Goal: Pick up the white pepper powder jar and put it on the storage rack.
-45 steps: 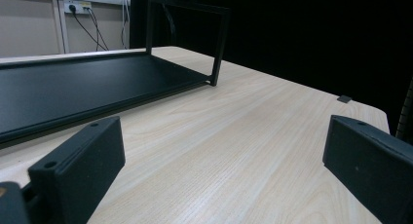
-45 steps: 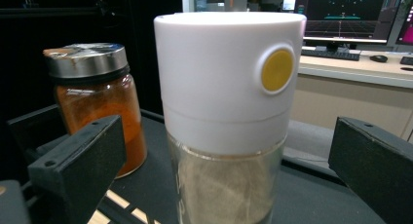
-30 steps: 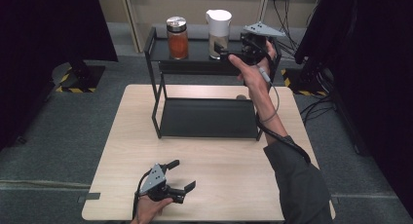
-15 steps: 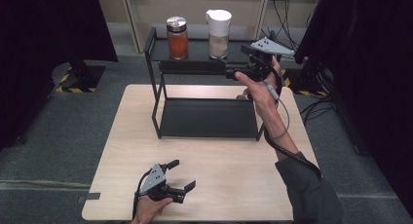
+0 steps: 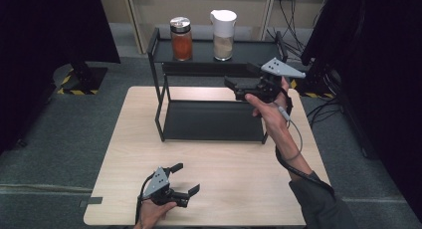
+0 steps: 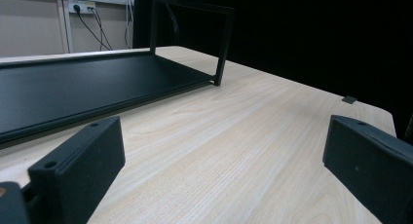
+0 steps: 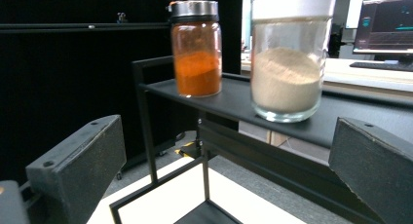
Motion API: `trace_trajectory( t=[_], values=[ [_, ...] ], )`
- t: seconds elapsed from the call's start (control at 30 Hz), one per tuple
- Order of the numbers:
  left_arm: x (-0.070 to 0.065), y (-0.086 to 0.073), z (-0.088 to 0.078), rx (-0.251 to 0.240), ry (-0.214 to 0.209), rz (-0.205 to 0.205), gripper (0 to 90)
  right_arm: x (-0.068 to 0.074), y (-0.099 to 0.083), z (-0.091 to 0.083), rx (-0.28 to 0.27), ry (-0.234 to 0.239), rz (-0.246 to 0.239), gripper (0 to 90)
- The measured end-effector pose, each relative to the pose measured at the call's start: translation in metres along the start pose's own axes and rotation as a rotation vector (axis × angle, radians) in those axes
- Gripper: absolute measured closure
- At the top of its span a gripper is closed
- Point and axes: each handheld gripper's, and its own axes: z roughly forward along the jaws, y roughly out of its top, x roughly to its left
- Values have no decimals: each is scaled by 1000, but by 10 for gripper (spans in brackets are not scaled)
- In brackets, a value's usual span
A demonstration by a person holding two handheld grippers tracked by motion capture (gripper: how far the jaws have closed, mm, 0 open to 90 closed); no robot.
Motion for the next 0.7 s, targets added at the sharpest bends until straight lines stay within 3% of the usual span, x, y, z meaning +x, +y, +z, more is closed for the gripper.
trace_trajectory(
  t=[0.47, 0.7],
  values=[
    [0, 0, 0, -1, 2, 2, 9, 7, -37, -16, -31, 56, 27, 4],
    [-1, 0, 0, -1, 3, 3, 9, 12, -50, -23, -32, 67, 4, 4]
  ],
)
